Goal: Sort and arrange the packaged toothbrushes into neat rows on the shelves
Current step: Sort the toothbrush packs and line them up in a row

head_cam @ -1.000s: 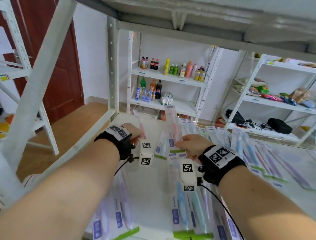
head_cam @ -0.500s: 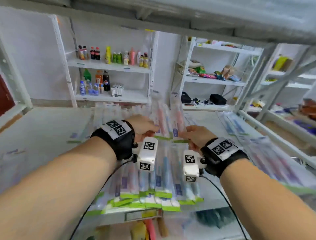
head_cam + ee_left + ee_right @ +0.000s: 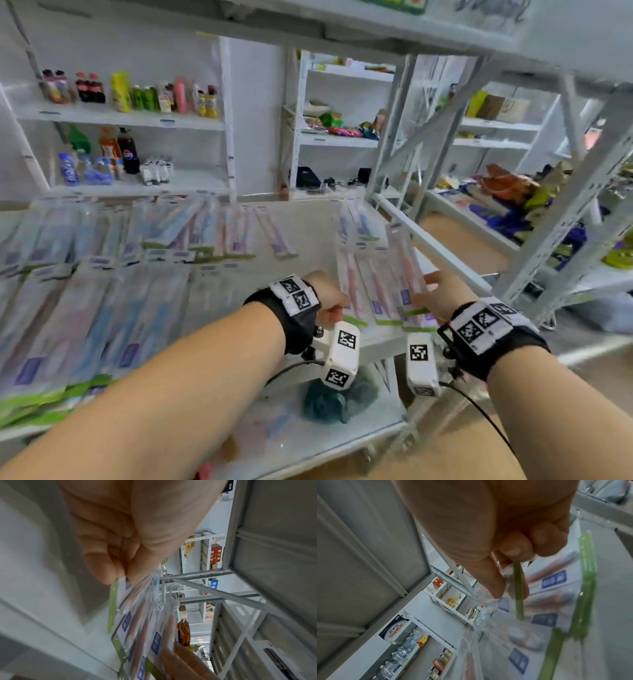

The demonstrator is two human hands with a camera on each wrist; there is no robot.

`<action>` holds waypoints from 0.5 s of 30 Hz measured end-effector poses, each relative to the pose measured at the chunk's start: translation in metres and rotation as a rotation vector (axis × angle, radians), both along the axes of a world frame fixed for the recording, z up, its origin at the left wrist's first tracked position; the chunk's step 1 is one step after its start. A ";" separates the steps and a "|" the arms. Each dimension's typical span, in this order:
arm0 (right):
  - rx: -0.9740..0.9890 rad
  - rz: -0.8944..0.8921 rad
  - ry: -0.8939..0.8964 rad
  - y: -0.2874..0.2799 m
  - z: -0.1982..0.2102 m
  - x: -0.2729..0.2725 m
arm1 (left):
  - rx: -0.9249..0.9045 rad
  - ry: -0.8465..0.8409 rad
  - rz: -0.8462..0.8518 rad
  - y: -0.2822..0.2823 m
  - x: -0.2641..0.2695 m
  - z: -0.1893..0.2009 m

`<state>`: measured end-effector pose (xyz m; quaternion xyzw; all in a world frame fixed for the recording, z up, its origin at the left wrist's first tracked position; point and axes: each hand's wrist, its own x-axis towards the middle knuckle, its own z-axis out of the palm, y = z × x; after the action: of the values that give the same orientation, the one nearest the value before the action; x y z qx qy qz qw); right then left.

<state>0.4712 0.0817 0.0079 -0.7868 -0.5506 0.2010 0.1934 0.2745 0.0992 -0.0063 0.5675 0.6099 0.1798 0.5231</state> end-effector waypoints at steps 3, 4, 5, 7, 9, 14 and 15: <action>-0.090 0.042 -0.043 0.001 -0.004 0.011 | -0.071 -0.047 0.059 0.000 0.015 -0.006; -0.111 0.055 -0.052 0.002 -0.006 0.012 | -0.090 -0.050 0.073 0.000 0.019 -0.007; -0.121 0.066 -0.054 0.003 -0.009 0.014 | -0.105 -0.045 0.080 0.000 0.023 -0.007; -0.126 0.073 -0.044 0.006 -0.014 0.016 | -0.102 -0.048 0.085 0.002 0.027 -0.008; -0.117 0.060 -0.025 0.009 -0.017 0.017 | -0.103 -0.055 0.102 0.001 0.029 -0.008; -0.035 -0.005 0.078 0.021 -0.016 0.013 | -0.093 -0.111 0.122 -0.001 0.022 -0.012; -0.009 -0.005 0.095 0.023 -0.015 0.010 | -0.089 -0.118 0.125 -0.004 0.018 -0.011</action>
<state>0.4812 0.1049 -0.0068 -0.7786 -0.5379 0.2400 0.2163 0.2929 0.0957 -0.0173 0.4930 0.6195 0.2180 0.5706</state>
